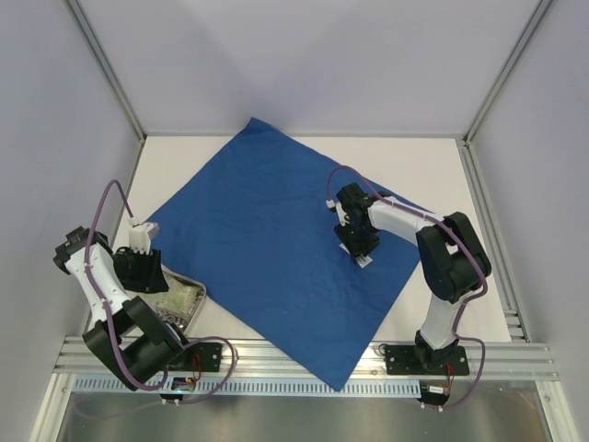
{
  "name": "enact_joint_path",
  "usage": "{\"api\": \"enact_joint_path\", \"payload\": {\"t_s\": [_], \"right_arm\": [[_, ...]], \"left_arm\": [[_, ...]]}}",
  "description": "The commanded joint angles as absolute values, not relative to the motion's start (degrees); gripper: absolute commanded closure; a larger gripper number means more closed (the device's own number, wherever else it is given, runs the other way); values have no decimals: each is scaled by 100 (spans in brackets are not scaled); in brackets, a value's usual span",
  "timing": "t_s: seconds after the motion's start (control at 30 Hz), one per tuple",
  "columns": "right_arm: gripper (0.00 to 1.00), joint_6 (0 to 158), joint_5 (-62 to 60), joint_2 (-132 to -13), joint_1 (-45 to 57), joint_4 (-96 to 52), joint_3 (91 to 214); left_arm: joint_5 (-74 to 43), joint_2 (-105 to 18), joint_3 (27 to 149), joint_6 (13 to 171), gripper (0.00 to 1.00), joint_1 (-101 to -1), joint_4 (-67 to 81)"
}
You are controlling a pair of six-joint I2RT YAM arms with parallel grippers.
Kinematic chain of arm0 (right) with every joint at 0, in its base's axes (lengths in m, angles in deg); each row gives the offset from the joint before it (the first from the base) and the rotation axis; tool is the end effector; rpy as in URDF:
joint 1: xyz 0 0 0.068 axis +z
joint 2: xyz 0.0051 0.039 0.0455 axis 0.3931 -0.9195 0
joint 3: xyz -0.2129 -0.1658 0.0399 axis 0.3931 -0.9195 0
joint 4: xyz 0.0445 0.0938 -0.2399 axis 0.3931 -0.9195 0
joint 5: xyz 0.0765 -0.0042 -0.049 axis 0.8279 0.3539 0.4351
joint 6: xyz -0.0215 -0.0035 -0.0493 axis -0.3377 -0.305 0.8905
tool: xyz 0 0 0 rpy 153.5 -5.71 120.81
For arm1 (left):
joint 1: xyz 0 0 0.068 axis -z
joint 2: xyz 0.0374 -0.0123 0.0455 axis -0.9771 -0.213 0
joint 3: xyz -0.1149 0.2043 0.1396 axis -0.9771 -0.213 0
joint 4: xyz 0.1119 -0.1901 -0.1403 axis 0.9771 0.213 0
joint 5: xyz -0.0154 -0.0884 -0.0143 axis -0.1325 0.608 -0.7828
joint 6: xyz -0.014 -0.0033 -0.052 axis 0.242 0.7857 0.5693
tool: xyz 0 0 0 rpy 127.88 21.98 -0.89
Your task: Prepare the surgical pack
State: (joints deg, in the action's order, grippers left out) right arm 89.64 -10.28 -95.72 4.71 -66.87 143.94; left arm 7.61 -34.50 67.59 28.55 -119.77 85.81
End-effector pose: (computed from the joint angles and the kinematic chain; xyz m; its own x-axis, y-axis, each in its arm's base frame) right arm 0.2924 0.1532 0.1586 -0.8427 -0.5244 -0.1219 -0.5238 0.8509 -0.0396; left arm 0.1343 0.0964 0.2481 -0.9132 0.0836 -0.3988 0.2305 0.9131 -0.3364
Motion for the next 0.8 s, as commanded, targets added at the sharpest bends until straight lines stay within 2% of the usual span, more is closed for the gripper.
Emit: {"api": "enact_joint_path", "payload": {"t_s": [0.0,0.07,0.23,0.33,0.37,0.6,0.77], "right_arm": [[59,9099,-737,-9870,471,-6167,14460],[68,9064,-656,-9835,471,-6158,14451],[80,8985,-656,-9581,463,-6149,14363],[92,8950,-630,-9493,480,-6123,14389],[100,8932,-673,-9484,489,-6140,14407],[99,8642,-1376,-8923,699,-6053,14381],[99,8212,-1386,-8201,796,-5254,13880]], "left_arm": [[880,-3330,6891,2702,50,-11954,8897],[871,-3313,6874,2693,50,-11963,8915],[862,-3251,6838,2675,50,-11963,8915],[880,-3260,6838,2701,50,-11963,8906],[880,-3260,6838,2710,50,-11963,8915],[871,-3189,6874,2754,50,-11963,8915],[818,-3189,6891,3009,50,-11954,8809]]}}
